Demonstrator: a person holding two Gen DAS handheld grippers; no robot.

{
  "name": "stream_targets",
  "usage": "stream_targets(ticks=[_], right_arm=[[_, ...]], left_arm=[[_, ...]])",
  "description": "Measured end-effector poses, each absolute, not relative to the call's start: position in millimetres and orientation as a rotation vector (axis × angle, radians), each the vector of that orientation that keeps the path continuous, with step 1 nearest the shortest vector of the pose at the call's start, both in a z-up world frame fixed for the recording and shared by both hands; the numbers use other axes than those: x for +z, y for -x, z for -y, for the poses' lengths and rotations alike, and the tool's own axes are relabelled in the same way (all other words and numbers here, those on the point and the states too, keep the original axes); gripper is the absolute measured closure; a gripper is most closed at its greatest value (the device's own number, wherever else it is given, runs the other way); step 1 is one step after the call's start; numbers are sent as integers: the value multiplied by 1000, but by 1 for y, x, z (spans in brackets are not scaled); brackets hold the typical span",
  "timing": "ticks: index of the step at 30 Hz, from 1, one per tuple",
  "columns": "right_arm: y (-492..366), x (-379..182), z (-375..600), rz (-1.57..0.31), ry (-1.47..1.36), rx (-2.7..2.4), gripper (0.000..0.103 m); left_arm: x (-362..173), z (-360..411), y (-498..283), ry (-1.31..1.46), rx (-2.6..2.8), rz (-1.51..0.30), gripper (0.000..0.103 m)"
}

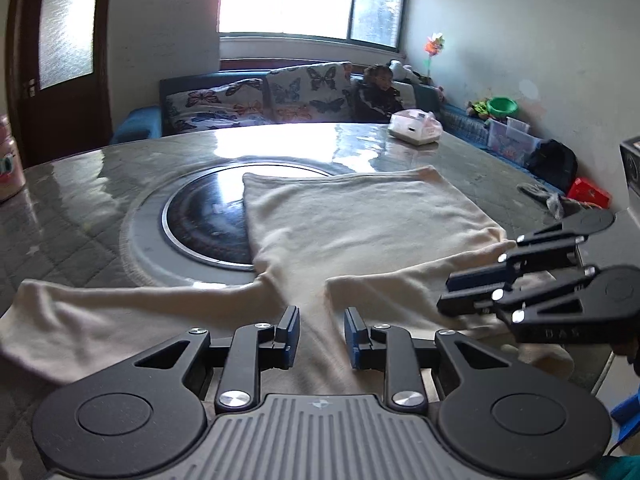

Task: Fold clothes
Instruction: 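Lay the held sleeve across the shirt body and open the right gripper, then grasp the remaining sleeve with the left gripper and fold it across the body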

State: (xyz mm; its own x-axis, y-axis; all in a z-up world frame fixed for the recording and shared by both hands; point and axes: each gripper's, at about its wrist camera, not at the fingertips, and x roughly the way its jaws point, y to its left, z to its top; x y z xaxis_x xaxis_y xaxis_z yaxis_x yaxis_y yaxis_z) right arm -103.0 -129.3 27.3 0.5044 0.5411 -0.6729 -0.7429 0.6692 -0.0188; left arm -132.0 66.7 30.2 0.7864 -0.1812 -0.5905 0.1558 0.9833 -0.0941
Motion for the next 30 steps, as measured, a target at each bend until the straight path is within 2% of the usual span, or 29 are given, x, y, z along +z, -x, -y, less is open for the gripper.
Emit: stream_targets(ticks=[22,26,30], right_arm=[[110,31,85,-672,370,950,86],[110,37,90,-664,338,941,86],[109,46,98,-649,324,923,86]], left_arm=[[38,-172,154,225,309,-593,75],[37,-186,150,225,438,-584,70],[33,-203,139,227,565,-602,69]])
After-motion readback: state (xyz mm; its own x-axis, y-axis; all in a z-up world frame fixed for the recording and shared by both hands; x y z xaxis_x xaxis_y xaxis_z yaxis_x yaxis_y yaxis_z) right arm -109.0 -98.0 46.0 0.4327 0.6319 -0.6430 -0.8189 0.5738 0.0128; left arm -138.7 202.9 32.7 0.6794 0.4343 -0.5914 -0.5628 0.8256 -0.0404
